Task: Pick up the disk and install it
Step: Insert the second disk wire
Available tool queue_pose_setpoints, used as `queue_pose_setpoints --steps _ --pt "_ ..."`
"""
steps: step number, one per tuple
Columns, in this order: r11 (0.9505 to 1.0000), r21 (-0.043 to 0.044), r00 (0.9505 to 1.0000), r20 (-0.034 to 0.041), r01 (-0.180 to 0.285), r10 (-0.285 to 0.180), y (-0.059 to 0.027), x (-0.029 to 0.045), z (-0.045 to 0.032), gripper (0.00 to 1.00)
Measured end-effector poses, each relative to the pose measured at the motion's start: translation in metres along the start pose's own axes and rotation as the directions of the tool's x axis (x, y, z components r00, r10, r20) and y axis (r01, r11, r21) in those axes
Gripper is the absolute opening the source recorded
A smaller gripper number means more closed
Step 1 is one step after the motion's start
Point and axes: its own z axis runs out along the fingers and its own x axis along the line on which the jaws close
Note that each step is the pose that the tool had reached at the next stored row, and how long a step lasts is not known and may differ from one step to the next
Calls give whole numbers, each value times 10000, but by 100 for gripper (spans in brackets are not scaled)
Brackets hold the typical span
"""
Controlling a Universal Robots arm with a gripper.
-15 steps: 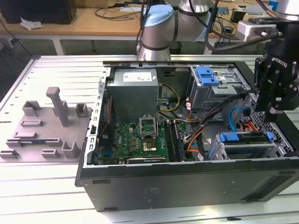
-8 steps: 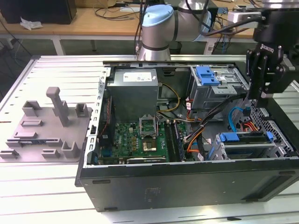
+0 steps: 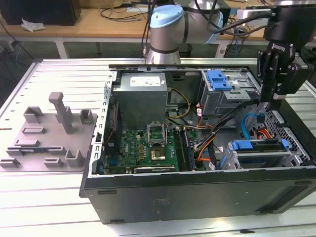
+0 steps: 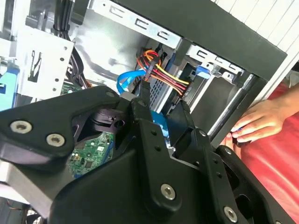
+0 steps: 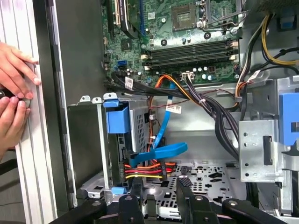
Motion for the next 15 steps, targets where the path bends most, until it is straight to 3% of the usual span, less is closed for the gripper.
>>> queue_pose_setpoints --steps 9,15 --pt "10000 17 9999 -149 17 -16 83 7 -5 42" --pt "10000 20 9998 -174 23 -23 144 49 3 42"
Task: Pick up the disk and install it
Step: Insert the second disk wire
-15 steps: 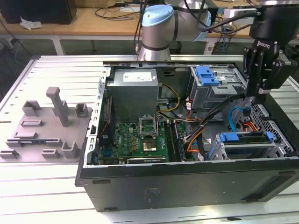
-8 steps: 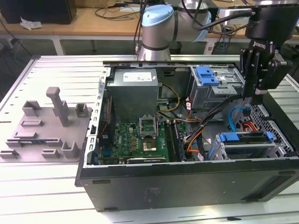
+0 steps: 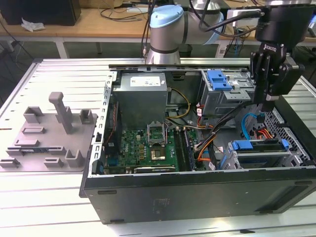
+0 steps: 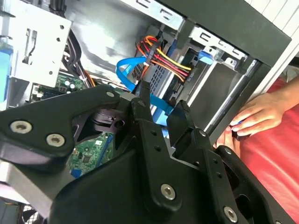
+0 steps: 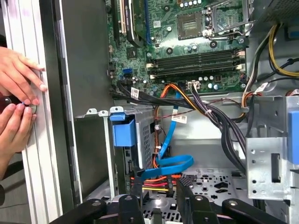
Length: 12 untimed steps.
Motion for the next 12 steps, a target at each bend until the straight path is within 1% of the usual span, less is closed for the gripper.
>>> queue_pose_setpoints --steps 3,8,12 --pt "10000 0 10000 -1 1 -1 -1 60 19 42" --pt "10000 -1 10000 3 -3 3 -5 140 45 42" --pt "9999 -43 9999 -9 -133 133 -5 146 47 42"
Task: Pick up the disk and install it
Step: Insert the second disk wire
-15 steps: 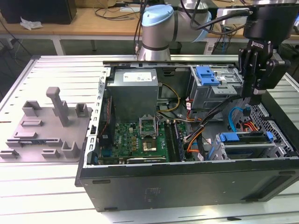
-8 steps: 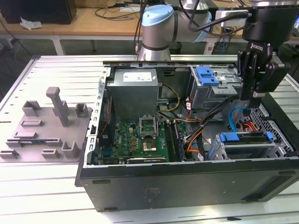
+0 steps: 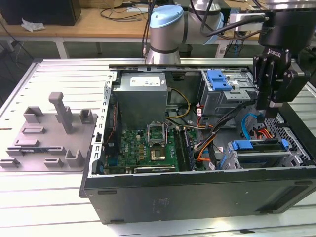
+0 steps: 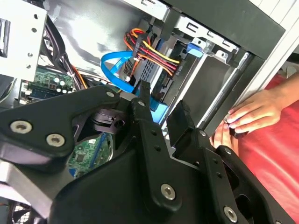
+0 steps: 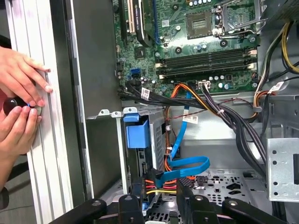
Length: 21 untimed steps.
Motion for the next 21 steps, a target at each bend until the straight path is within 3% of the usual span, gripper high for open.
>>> queue_pose_setpoints --steps 8,14,21 --pt "9995 -162 9996 -32 -281 280 -4 -1 7 42" --pt "9985 -514 9998 -71 -168 164 -49 -7 12 42" --pt "9985 -518 9998 -73 -163 159 -47 -13 38 42"
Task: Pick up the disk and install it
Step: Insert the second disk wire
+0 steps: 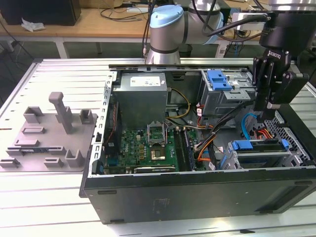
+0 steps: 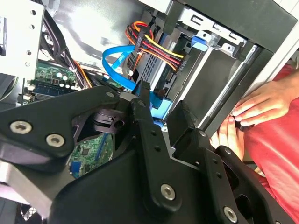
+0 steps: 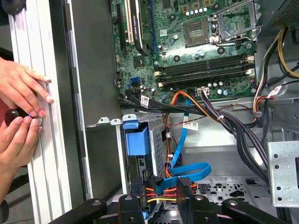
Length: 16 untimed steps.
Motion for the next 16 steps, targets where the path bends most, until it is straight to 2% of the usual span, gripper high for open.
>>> queue_pose_setpoints --steps 5,6,7,16 --pt "10000 0 10000 3 0 0 -1 5 15 42" --pt "10000 0 10000 1 1 -1 -1 6 17 41" --pt "10000 0 10000 -1 0 0 -1 7 21 33" --pt "10000 -1 10000 3 0 0 -3 22 46 33"
